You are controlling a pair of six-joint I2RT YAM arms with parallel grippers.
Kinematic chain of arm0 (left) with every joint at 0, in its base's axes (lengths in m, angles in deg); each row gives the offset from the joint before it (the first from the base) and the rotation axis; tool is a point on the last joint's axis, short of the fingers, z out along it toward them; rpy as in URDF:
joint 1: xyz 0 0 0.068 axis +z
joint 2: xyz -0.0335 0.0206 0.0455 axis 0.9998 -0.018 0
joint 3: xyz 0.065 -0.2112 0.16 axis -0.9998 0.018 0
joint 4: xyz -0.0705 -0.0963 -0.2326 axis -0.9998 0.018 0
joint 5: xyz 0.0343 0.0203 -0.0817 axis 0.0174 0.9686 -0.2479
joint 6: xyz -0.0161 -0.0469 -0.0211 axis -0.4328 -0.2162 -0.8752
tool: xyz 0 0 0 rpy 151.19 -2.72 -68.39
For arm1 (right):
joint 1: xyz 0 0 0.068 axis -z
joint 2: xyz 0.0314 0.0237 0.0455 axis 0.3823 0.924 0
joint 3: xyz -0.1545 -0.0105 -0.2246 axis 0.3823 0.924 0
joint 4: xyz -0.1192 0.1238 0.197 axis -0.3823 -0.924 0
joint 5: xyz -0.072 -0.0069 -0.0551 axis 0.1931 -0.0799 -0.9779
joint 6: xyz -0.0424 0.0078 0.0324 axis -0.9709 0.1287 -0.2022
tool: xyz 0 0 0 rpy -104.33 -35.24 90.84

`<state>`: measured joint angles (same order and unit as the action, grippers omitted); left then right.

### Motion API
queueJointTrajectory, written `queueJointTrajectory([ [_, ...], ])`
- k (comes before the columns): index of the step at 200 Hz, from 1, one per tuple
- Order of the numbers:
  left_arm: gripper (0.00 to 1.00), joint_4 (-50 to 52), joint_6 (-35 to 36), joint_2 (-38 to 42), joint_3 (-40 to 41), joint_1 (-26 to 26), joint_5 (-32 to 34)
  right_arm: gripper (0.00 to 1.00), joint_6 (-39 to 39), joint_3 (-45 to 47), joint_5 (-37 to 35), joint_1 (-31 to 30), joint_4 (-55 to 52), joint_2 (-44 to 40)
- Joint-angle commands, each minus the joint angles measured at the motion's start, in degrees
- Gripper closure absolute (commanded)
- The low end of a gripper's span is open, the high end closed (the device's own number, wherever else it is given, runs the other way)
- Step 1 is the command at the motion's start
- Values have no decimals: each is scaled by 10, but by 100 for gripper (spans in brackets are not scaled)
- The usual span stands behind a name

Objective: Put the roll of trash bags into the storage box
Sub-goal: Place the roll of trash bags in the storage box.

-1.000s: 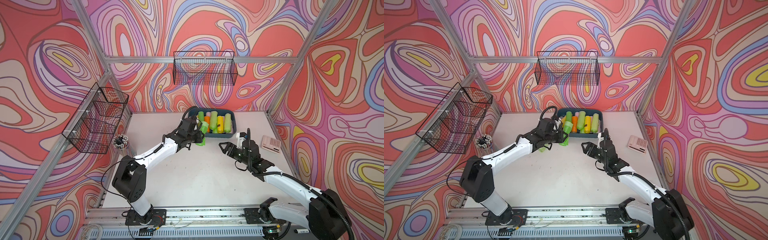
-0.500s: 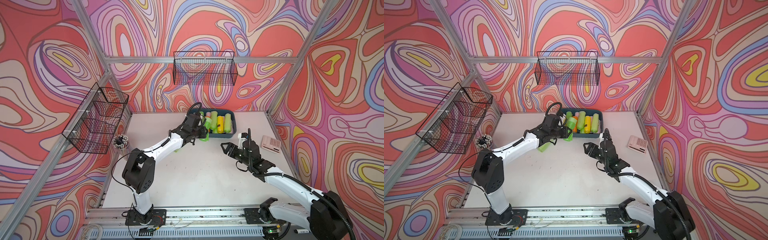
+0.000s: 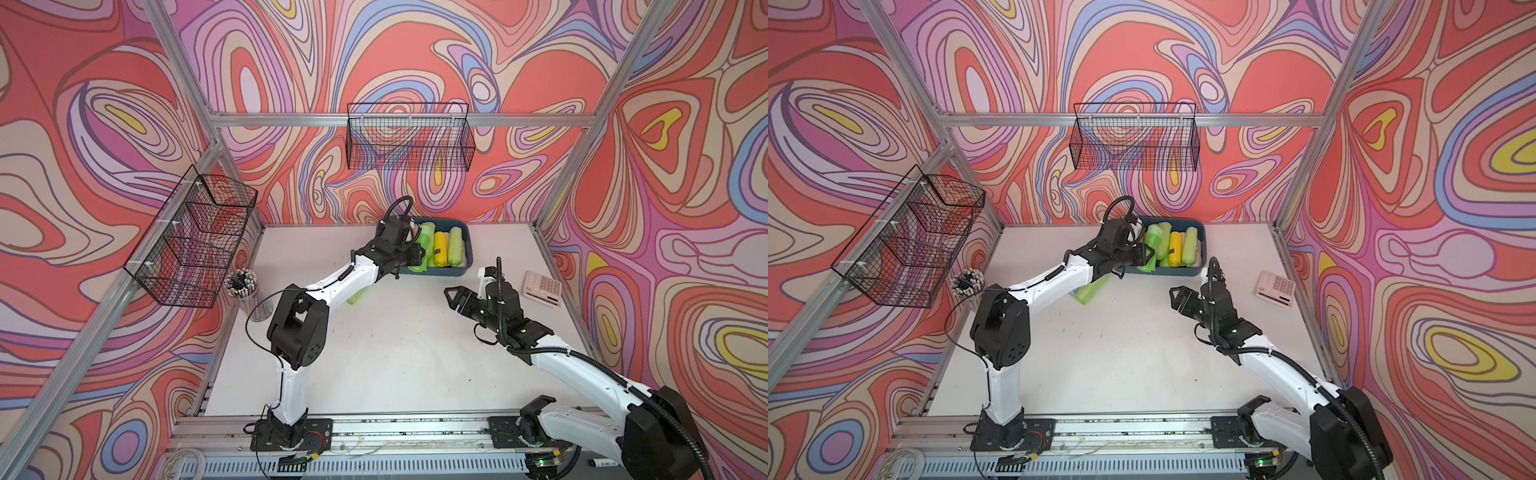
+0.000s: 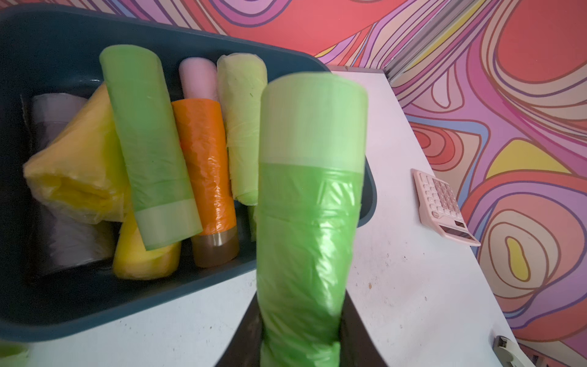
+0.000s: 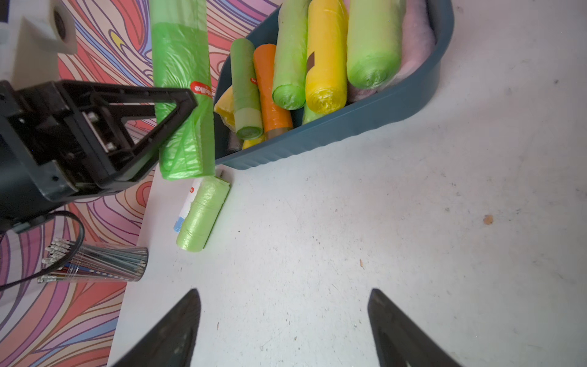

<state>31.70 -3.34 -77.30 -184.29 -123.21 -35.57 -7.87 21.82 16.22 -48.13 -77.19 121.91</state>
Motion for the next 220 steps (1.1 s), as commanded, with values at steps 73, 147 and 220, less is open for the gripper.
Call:
queueJointTrajectory([
  [73, 89, -96, -66, -103, -103, -2, -48, 16, -19, -33, -73, -2, -83, -52],
  [147, 90, -104, -121, -197, -205, -2, -69, 16, -20, -37, -92, -3, -116, -73],
  [220, 89, -97, -124, -241, -252, 0, -49, 16, -25, -35, -98, -3, -121, -72],
])
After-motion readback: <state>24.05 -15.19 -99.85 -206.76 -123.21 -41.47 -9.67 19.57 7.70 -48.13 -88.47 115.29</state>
